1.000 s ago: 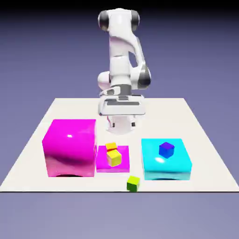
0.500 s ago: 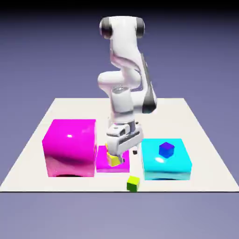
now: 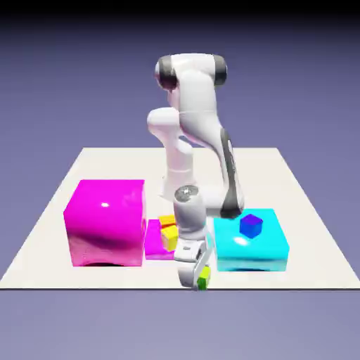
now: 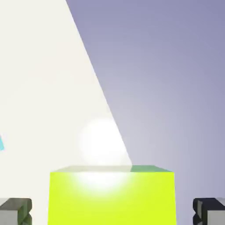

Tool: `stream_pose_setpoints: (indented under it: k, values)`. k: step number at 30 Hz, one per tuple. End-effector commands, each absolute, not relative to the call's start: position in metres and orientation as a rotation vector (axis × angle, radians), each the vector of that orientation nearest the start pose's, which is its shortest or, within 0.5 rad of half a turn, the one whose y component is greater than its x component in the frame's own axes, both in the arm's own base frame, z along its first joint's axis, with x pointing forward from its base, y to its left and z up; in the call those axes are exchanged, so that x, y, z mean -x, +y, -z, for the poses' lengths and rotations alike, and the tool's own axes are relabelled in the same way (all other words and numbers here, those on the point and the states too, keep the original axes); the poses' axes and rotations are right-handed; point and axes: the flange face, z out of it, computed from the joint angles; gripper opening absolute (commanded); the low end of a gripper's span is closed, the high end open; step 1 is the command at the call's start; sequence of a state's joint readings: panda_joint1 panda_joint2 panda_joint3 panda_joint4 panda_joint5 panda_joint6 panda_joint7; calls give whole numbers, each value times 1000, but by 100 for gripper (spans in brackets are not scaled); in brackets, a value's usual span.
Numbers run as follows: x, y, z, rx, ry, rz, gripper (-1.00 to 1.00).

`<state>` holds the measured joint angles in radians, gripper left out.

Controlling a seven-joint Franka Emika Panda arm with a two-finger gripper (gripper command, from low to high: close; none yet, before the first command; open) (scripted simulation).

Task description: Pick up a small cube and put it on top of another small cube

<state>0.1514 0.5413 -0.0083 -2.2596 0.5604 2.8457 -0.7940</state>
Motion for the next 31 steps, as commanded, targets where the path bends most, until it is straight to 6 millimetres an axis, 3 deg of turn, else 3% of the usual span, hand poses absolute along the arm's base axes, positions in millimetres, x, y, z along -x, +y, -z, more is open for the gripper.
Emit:
stream_pose_setpoints:
  k: [1,5,12,21,22,27,28,29,31]
  values:
    - [-524,45,-135,2931,-603,145,-100]
    - [-521,39,-188,2931,-602,145,-100]
    - [-484,121,-267,2928,-604,142,-100]
    - [-403,200,-346,2935,-585,146,-100]
    - [-403,200,-346,2935,-585,146,-100]
    - [-406,208,-277,2935,-585,146,-100]
    - [-406,208,-277,2935,-585,146,100]
    - [-406,208,-277,2935,-585,146,100]
    - [-406,206,-305,2930,-587,144,100]
